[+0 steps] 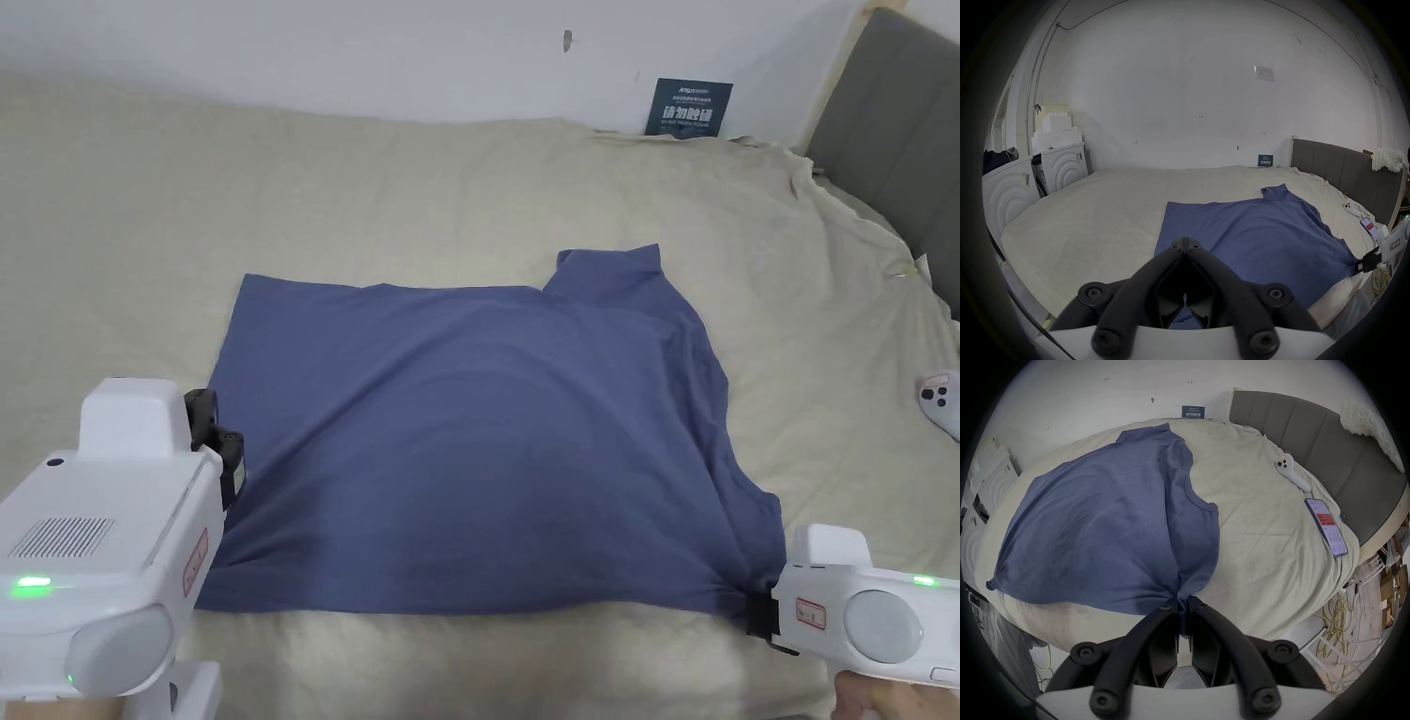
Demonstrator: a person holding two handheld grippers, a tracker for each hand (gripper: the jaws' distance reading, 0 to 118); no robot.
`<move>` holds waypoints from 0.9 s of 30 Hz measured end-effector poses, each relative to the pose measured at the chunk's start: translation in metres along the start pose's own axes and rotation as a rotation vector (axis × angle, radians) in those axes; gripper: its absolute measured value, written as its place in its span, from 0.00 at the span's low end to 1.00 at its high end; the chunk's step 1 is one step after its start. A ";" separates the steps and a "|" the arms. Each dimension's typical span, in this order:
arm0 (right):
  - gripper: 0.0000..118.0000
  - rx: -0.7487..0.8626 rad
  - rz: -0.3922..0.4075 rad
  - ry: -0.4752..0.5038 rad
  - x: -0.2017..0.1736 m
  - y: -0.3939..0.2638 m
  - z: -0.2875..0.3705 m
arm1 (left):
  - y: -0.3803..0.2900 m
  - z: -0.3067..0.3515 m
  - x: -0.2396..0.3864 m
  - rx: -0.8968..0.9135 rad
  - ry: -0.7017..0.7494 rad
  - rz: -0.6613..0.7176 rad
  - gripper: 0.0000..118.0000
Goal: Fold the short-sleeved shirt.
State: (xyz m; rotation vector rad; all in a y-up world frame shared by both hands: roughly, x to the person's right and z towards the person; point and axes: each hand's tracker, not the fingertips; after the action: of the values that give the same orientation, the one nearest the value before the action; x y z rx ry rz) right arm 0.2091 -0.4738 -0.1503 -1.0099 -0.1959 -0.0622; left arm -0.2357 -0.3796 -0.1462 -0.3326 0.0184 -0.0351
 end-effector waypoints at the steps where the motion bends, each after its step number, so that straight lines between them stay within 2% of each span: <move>1: 0.04 0.000 0.000 0.000 0.000 0.000 0.000 | 0.000 0.000 -0.001 -0.001 0.003 0.005 0.00; 2: 0.04 -0.001 -0.002 0.003 0.003 0.001 0.000 | 0.001 -0.001 -0.002 -0.002 0.007 0.014 0.00; 3: 0.04 -0.002 -0.006 0.008 0.005 0.002 0.001 | 0.000 -0.002 -0.004 -0.003 0.015 0.017 0.06; 4: 0.04 0.000 -0.013 0.013 0.006 0.002 0.003 | 0.000 -0.002 -0.005 -0.003 0.031 0.015 0.16; 5: 0.04 0.003 -0.021 0.017 0.008 0.003 0.004 | 0.000 -0.003 -0.007 -0.010 0.046 0.009 0.31; 6: 0.04 0.008 -0.029 0.023 0.004 0.002 0.010 | 0.001 -0.005 -0.010 -0.031 0.050 0.005 0.57; 7: 0.04 0.012 -0.036 0.025 0.005 0.002 0.013 | 0.001 -0.006 -0.013 -0.059 0.047 0.013 0.72; 9: 0.04 0.018 -0.034 0.033 0.004 0.003 0.016 | 0.003 -0.009 -0.021 -0.096 0.054 0.027 0.96; 10: 0.04 0.021 -0.027 0.035 0.008 0.005 0.013 | 0.003 -0.009 -0.026 -0.097 0.069 0.028 1.00; 12: 0.04 0.025 -0.018 0.032 0.008 0.006 0.013 | 0.006 -0.010 -0.037 -0.133 0.076 0.028 1.00; 16: 0.04 0.025 -0.008 0.033 0.007 0.007 0.014 | 0.004 -0.027 -0.067 -0.400 0.076 0.042 1.00; 21: 0.04 0.028 0.006 0.027 0.005 0.007 0.017 | -0.030 -0.049 -0.088 -0.621 0.122 -0.041 1.00; 23: 0.04 0.025 0.015 0.022 0.005 0.008 0.015 | -0.043 -0.049 -0.083 -0.668 0.101 -0.079 1.00; 27: 0.04 0.019 0.014 0.021 0.003 0.008 0.015 | -0.070 -0.050 -0.069 -0.655 0.075 -0.121 0.96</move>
State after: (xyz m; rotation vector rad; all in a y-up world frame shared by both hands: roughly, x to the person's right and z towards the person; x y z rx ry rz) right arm 0.2116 -0.4563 -0.1485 -0.9911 -0.1702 -0.0582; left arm -0.3082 -0.4589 -0.1694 -0.9867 0.0853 -0.1627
